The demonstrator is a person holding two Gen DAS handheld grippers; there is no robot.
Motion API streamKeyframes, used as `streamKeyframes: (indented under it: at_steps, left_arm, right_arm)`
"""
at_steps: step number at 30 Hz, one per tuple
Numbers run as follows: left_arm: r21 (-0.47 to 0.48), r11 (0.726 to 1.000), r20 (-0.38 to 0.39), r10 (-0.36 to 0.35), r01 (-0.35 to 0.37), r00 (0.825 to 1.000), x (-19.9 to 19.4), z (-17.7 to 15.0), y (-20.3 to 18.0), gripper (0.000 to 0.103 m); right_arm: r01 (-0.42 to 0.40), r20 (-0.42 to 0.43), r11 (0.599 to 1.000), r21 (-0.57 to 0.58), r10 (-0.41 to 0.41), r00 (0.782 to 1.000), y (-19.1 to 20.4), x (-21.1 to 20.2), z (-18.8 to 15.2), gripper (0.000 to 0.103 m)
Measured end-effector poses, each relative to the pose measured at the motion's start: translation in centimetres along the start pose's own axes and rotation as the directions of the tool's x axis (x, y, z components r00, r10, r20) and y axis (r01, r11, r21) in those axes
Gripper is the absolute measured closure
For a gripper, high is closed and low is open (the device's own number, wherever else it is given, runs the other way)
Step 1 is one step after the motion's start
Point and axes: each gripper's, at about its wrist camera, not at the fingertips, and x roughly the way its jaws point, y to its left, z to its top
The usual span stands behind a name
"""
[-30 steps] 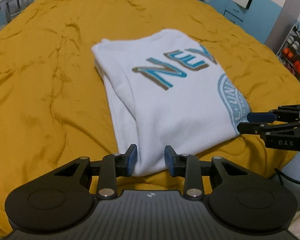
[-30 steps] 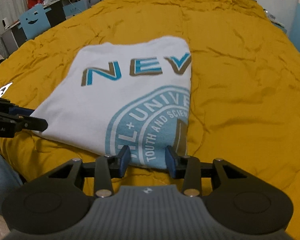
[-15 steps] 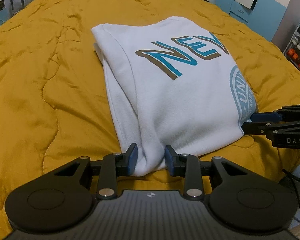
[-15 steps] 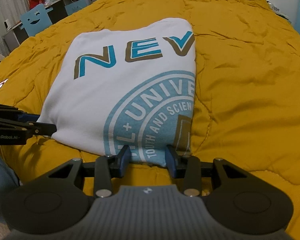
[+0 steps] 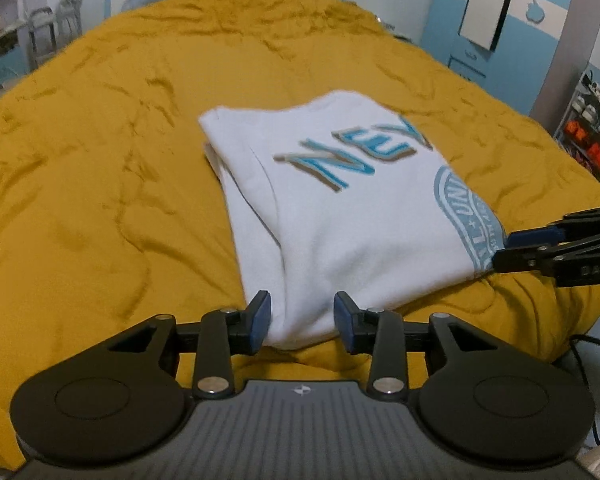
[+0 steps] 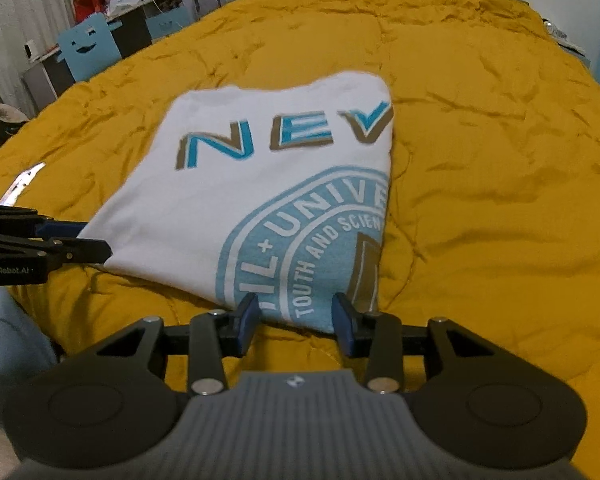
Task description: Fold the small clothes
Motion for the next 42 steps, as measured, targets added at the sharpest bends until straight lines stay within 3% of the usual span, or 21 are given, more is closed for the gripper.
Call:
streamKeyframes:
  at_steps: [1,5,9,13,14,17,20,23,25,29,31,37,42]
  left_arm:
    - [0.004,1.0,0.016,0.009,-0.009,1.0,-0.5,0.0,-0.1,0.059]
    - [-0.001,0.999,0.102,0.046,-0.046,0.994,-2.9,0.6,-0.5,0.059]
    - [0.006,0.996,0.229,0.089,-0.093,0.969,-5.4,2.2,-1.7,0.047]
    - [0.021,0.994,0.356,0.089,-0.103,0.93,-7.5,3.8,-4.1,0.024]
    - [0.017,0.993,0.385,0.099,-0.115,0.917,-7.8,4.0,-4.7,0.023]
    - [-0.013,0.989,0.458,0.139,-0.15,0.878,-8.4,4.1,-6.6,0.013]
    - [-0.031,0.984,0.485,0.166,-0.173,0.859,-8.4,3.7,-7.4,0.004]
    - [0.019,0.948,0.485,0.269,-0.317,0.832,-7.5,2.9,-8.8,0.0]
    - [0.04,0.936,0.454,0.295,-0.349,0.841,-6.8,2.4,-9.1,0.0]
    - [-0.031,0.963,0.347,0.263,-0.269,0.9,-5.6,1.8,-8.0,0.0]
    - [-0.052,0.966,0.305,0.258,-0.254,0.917,-5.2,1.5,-7.5,0.0]
    - [-0.089,0.957,0.204,0.289,-0.276,0.935,-4.5,0.1,-7.0,0.0]
    - [-0.083,0.962,0.168,0.271,-0.261,0.948,-4.0,-0.6,-7.4,0.0]
  right_arm:
    - [0.008,0.011,1.0,0.0,-0.008,1.0,0.0,-0.6,0.1,0.056]
    - [0.045,0.092,0.999,0.011,-0.046,0.995,0.0,-3.5,0.6,0.054]
    - [0.085,0.209,0.995,0.051,-0.094,0.973,0.3,-6.8,1.0,0.043]
    - [0.126,0.327,0.987,0.097,-0.151,0.933,1.1,-9.7,1.0,0.025]
    - [0.129,0.354,0.986,0.105,-0.158,0.922,1.5,-10.4,1.0,0.021]
    - [0.132,0.416,0.985,0.115,-0.169,0.894,2.7,-12.0,0.6,0.021]
    - [0.138,0.444,0.985,0.106,-0.171,0.88,3.9,-12.8,-0.3,0.021]
    - [0.145,0.454,0.985,0.097,-0.174,0.874,5.2,-13.1,-1.3,0.021]
    - [0.157,0.441,0.984,0.086,-0.179,0.879,6.1,-12.6,-1.6,0.021]
    - [0.185,0.432,0.977,0.109,-0.214,0.876,7.4,-11.8,-2.6,0.021]
    - [0.183,0.408,0.978,0.099,-0.208,0.889,7.9,-11.2,-3.1,0.021]
    - [0.232,0.248,0.965,0.124,-0.256,0.934,7.4,-8.3,-4.0,0.021]
    - [0.226,0.184,0.96,0.165,-0.255,0.949,6.4,-6.7,-4.5,0.021]
